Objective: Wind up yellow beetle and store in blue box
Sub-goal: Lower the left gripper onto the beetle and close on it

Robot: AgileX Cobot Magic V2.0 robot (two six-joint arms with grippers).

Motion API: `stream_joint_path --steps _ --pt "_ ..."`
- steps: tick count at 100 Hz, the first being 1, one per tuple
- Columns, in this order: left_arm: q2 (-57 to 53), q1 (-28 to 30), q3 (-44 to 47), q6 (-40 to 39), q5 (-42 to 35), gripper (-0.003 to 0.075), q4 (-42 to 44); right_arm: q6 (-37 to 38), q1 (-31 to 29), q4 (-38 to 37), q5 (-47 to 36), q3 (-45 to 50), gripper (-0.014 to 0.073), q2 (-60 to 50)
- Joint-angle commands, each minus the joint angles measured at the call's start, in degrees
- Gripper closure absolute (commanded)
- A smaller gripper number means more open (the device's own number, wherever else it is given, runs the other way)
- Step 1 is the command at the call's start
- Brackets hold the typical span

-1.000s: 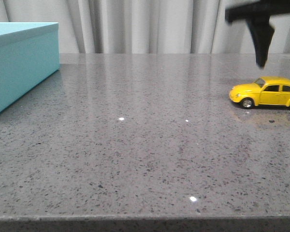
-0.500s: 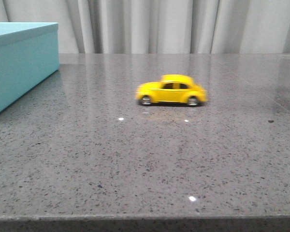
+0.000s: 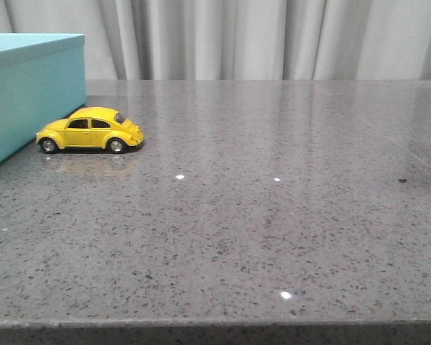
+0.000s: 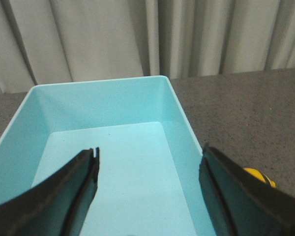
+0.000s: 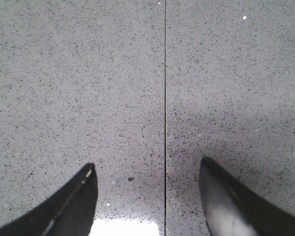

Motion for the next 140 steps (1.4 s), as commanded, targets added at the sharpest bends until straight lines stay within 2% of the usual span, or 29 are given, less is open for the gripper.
stream_joint_path --steps 1,21,40,47,59,83,100,140 --pt "3.4 -2.6 -4.4 2.5 -1.5 0.0288 -0.2 -0.7 -0.1 -0.2 -3.5 -1.0 0.0138 -2.5" --pt "13.6 -9.2 -12.5 10.8 4.9 0.0287 -0.2 -0.7 -0.1 0.9 -2.9 -1.0 0.0138 -4.5" --pt "27.0 -14.0 -25.1 25.2 18.8 0.0284 -0.2 -0.8 -0.1 1.9 -2.3 -1.0 0.0138 -5.8" --pt "31.6 -15.5 -30.0 28.5 23.7 0.0245 -0.2 -0.8 -0.1 1.9 -2.3 -1.0 0.0138 -6.1" --pt "38.7 -17.1 -37.7 30.0 28.8 0.0132 0.8 -0.8 -0.1 2.0 -2.4 -1.0 0.0138 -6.5" --pt "50.6 -17.9 -49.6 37.3 38.8 0.0135 5.5 -2.7 -0.1 2.3 -2.4 -1.0 0.0138 -7.4" --pt "54.9 -18.4 -50.6 42.5 40.1 0.0135 6.0 -4.5 -0.1 2.9 -2.3 -1.0 0.0138 -7.6" --pt "59.8 -20.6 -50.7 45.4 39.9 0.0135 6.2 -4.9 -0.1 3.0 -2.1 -1.0 0.0138 -7.6"
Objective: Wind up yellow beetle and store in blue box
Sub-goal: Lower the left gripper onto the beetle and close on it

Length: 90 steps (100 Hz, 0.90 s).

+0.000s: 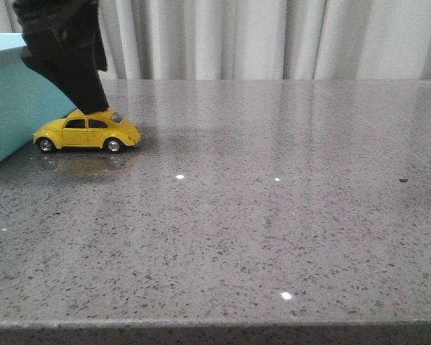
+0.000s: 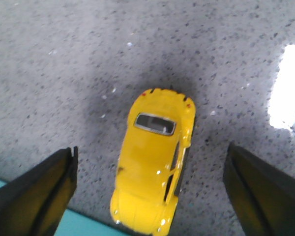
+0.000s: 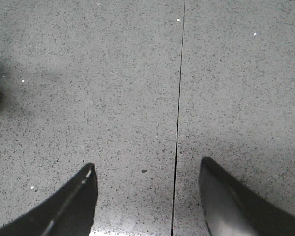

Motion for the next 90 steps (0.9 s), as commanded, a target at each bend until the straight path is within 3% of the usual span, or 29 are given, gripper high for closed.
stream_joint_path --steps 1,51,90 --pt "-1.1 -0.6 -1.8 0.5 -1.8 0.0135 -0.2 -0.7 -0.1 -0.4 -2.8 -1.5 0.0138 -0.9" --pt "3.2 -0.5 -1.8 0.5 -1.9 0.0149 1.4 -0.7 -0.1 -0.4 -2.6 -1.5 0.0138 -0.9" --pt "3.2 -0.5 -1.8 0.5 -1.7 0.0476 2.2 -0.7 -0.1 -0.4 -1.9 -1.5 0.0138 -0.9"
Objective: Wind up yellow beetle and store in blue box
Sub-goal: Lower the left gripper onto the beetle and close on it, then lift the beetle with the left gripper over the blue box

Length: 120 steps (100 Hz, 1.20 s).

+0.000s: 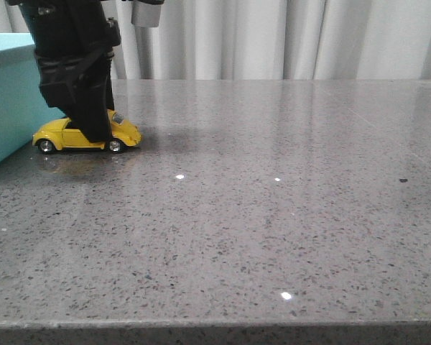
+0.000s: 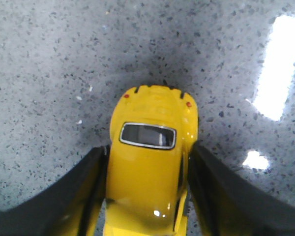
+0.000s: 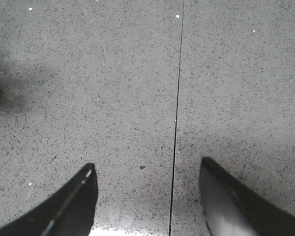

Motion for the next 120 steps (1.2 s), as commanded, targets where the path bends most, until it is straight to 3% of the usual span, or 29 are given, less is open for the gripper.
stream_joint_path --steps 1,16,44,68,83,106,120 --pt "-2.3 -0.2 -1.7 0.0 -1.2 0.0479 -0.2 -0.5 -0.1 -0.4 -2.6 -1.5 0.0138 -0.9" --pt "-2.3 -0.2 -1.8 0.0 -1.2 0.0533 0.1 -0.5 -0.1 -0.4 -2.6 -1.5 0.0138 -0.9" --pt "-2.5 -0.3 -9.6 -2.3 1.1 0.0533 0.5 -0.5 -0.1 -0.4 -2.6 -1.5 0.0138 -0.9" --pt "-2.6 0.2 -23.4 -15.0 5.1 0.0532 1.5 -0.5 -0.1 -0.4 -2.5 -1.5 0.0138 -0.9" --pt "-3.2 2.0 -30.4 -25.7 7.7 0.0532 6.4 -0.5 -0.1 -0.4 -2.5 -1.5 0.0138 -0.9" --pt "-4.5 9.1 -32.2 -36.8 15.8 0.0532 11.1 -0.5 -0.1 -0.4 -2.6 -1.5 0.0138 -0.9" --pt "-4.5 15.6 -32.1 -47.8 15.9 0.0532 10.9 -0.5 -0.1 -0.4 -2.6 -1.5 0.0138 -0.9"
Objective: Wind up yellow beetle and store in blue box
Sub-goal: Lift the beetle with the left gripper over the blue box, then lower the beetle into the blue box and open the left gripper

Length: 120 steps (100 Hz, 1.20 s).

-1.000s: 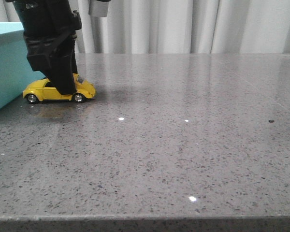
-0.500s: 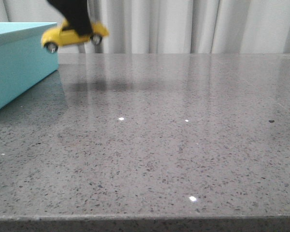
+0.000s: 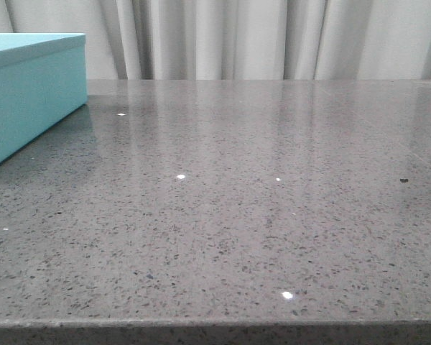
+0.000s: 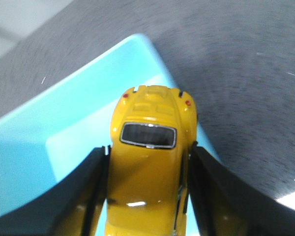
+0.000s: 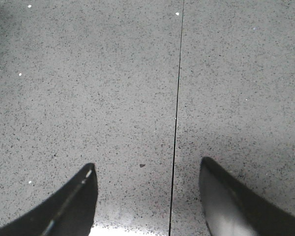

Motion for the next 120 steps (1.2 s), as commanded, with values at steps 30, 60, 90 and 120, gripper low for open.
stream_joint_path --steps 30,60,90,120 --pt "-1.4 13.3 -1.1 -8.8 0.5 0.0532 -4.3 -0.5 -0.1 -0.4 -3.0 -1.5 0.0138 -0.9" --pt "2.5 15.2 8.4 -8.8 0.1 0.0532 -4.3 -0.5 -0.1 -0.4 -2.8 -1.5 0.0138 -0.9" --pt "6.0 15.2 16.0 -8.8 -1.7 0.0530 -4.8 -0.5 -0.1 -0.4 -2.8 -1.5 0.0138 -0.9" --pt "6.0 15.2 16.2 -8.4 -3.3 0.0346 -8.1 -0.5 -0.1 -0.4 -2.4 -1.5 0.0138 -0.9"
